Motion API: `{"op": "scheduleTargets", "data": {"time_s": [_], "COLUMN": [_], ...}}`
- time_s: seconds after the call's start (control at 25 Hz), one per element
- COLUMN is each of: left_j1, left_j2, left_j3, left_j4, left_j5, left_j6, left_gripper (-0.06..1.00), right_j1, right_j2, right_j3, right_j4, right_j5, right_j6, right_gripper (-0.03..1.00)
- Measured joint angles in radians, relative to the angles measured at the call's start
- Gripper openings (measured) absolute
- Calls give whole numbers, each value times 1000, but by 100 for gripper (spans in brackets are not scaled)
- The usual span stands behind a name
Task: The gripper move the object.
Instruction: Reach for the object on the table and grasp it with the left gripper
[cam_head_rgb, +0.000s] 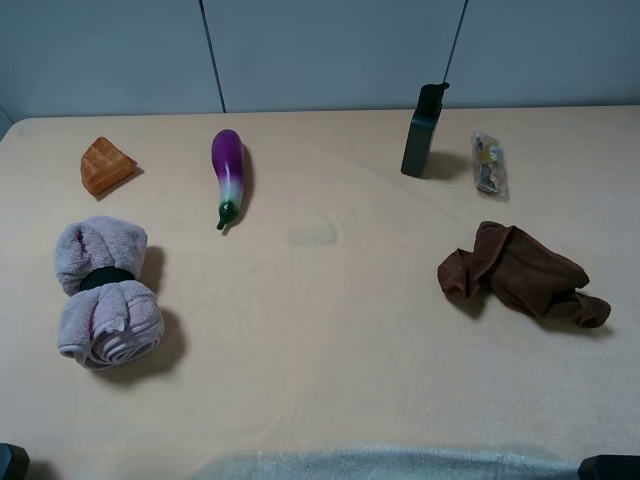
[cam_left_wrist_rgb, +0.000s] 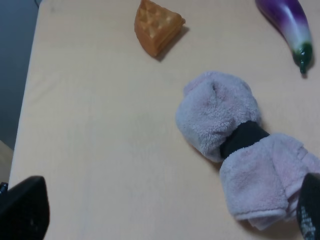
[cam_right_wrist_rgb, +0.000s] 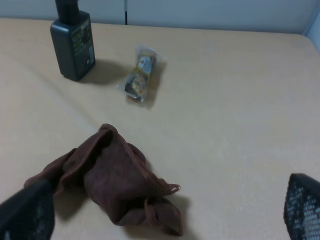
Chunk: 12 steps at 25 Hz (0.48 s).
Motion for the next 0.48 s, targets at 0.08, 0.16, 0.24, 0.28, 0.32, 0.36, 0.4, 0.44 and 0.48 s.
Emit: {"op": "scheduleTargets", "data": {"time_s": [0.08, 0.16, 0.24, 0.28, 0.32, 0.36, 0.4, 0.44, 0.48], "left_j1": [0, 0, 0, 0, 0, 0, 0, 0, 0], "left_j2": [0, 0, 0, 0, 0, 0, 0, 0, 0], "left_j3": [0, 0, 0, 0, 0, 0, 0, 0, 0], "left_j4": [0, 0, 0, 0, 0, 0, 0, 0, 0], "left_j5": [0, 0, 0, 0, 0, 0, 0, 0, 0], "left_j6": [0, 0, 0, 0, 0, 0, 0, 0, 0], "left_gripper": [99, 99, 99, 99, 99, 99, 99, 99, 99], "right_j1": [0, 0, 0, 0, 0, 0, 0, 0, 0], "right_j2": [0, 0, 0, 0, 0, 0, 0, 0, 0], "right_j3": [0, 0, 0, 0, 0, 0, 0, 0, 0], "right_j4": [0, 0, 0, 0, 0, 0, 0, 0, 0], "right_j5": [0, -1, -1, -1, -1, -1, -1, -1, -1], "right_j6": [0, 0, 0, 0, 0, 0, 0, 0, 0], "right_gripper": [69, 69, 69, 69, 69, 69, 69, 69, 69]}}
